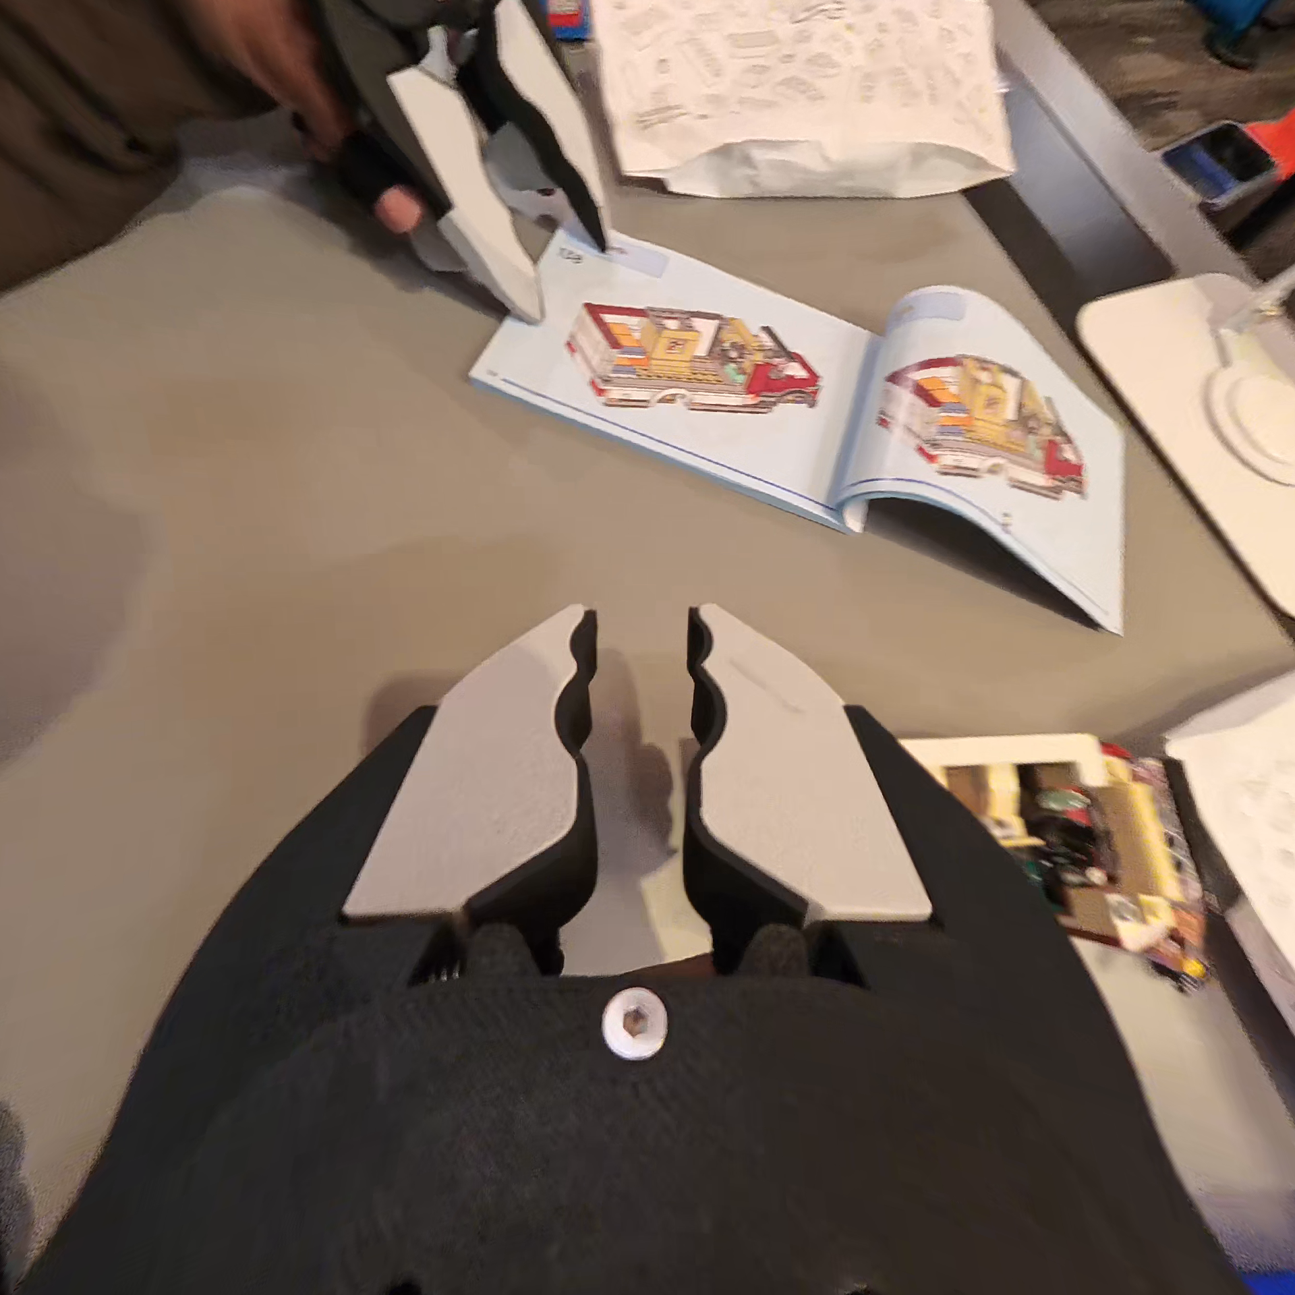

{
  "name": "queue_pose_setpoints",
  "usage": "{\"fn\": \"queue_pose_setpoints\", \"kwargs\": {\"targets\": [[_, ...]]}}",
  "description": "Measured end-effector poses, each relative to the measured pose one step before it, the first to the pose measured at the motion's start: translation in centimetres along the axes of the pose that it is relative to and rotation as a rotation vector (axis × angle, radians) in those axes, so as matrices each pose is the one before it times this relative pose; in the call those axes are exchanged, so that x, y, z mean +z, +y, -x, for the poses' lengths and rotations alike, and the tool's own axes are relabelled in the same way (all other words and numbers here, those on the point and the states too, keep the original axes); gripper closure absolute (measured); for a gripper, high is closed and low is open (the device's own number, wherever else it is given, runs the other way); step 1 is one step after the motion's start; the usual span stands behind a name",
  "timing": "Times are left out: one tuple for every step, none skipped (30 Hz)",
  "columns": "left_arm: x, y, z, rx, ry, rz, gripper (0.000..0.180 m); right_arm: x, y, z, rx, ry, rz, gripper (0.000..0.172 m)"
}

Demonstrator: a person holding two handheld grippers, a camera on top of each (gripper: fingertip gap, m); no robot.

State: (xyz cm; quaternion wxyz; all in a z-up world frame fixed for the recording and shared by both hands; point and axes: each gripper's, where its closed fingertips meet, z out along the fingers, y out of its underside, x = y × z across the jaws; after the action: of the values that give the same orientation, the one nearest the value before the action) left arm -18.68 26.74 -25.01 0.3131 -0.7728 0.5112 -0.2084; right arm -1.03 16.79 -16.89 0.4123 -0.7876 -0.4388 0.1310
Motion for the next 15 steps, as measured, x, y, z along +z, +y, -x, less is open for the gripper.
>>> {"fn": "queue_pose_setpoints", "kwargs": {"targets": [[-0.228, 0.238, -0.171, 0.006, 0.0082, 0.0031, 0.12, 0.324, 0.13, 0.805, -0.0067, -0.0277, 0.0019, 0.147], [-0.213, 0.223, -0.168, 0.0056, 0.0069, 0.003, 0.12, 0.342, 0.129, 0.772, -0.0072, -0.0253, 0.003, 0.147], [-0.187, 0.197, -0.195, 0.0056, 0.007, 0.0029, 0.12, 0.367, 0.109, 0.757, -0.0075, -0.0251, 0.0043, 0.147], [-0.198, 0.202, -0.221, 0.0062, 0.0082, 0.0041, 0.12, 0.379, 0.071, 0.754, -0.0092, -0.0263, 0.0033, 0.147], [-0.178, 0.194, -0.233, 0.0066, 0.0089, 0.0035, 0.12, 0.368, -0.009, 0.727, -0.011, -0.0249, -0.0006, 0.147], [-0.168, 0.172, -0.253, 0.0061, 0.0095, 0.0011, 0.12, 0.395, -0.031, 0.669, -0.0088, -0.0223, -0.0017, 0.147], [-0.165, 0.164, -0.276, 0.0051, 0.0107, 0.0001, 0.12, 0.412, -0.008, 0.633, -0.0066, -0.0226, 0.0002, 0.147], [-0.179, 0.162, -0.275, 0.005, 0.0099, 0.0021, 0.121, 0.437, 0.032, 0.602, -0.0089, -0.0224, 0.0007, 0.147], [-0.145, 0.151, -0.262, 0.0047, 0.0081, 0.0036, 0.121, 0.436, 0.074, 0.536, -0.0114, -0.0199, 0.002, 0.147], [-0.115, 0.115, -0.225, 0.0047, 0.0059, 0.0028, 0.122, 0.425, 0.116, 0.396, -0.0088, -0.0152, 0.0034, 0.147], [-0.074, 0.082, -0.181, 0.0073, 0.002, 0.0047, 0.123, 0.431, 0.138, 0.27, -0.0023, -0.0118, 0.0059, 0.147], [-0.024, 0.082, -0.146, 0.0162, -0.0013, 0.0096, 0.123, 0.401, 0.126, 0.178, 0.0019, -0.0097, 0.0051, 0.147], [-0.001, 0.085, -0.118, 0.0271, -0.0048, 0.0171, 0.122, 0.362, 0.084, 0.112, 0.0029, -0.008, 0.0011, 0.146], [0.036, 0.03, -0.162, 0.0279, -0.0008, 0.0215, 0.121, 0.312, 0.071, 0.036, 0.0051, -0.0051, -0.0001, 0.146], [0.102, -0.088, -0.221, 0.0148, 0.0052, 0.0111, 0.12, 0.287, 0.084, 0.018, 0.0062, -0.0055, 0.0004, 0.146]]}}
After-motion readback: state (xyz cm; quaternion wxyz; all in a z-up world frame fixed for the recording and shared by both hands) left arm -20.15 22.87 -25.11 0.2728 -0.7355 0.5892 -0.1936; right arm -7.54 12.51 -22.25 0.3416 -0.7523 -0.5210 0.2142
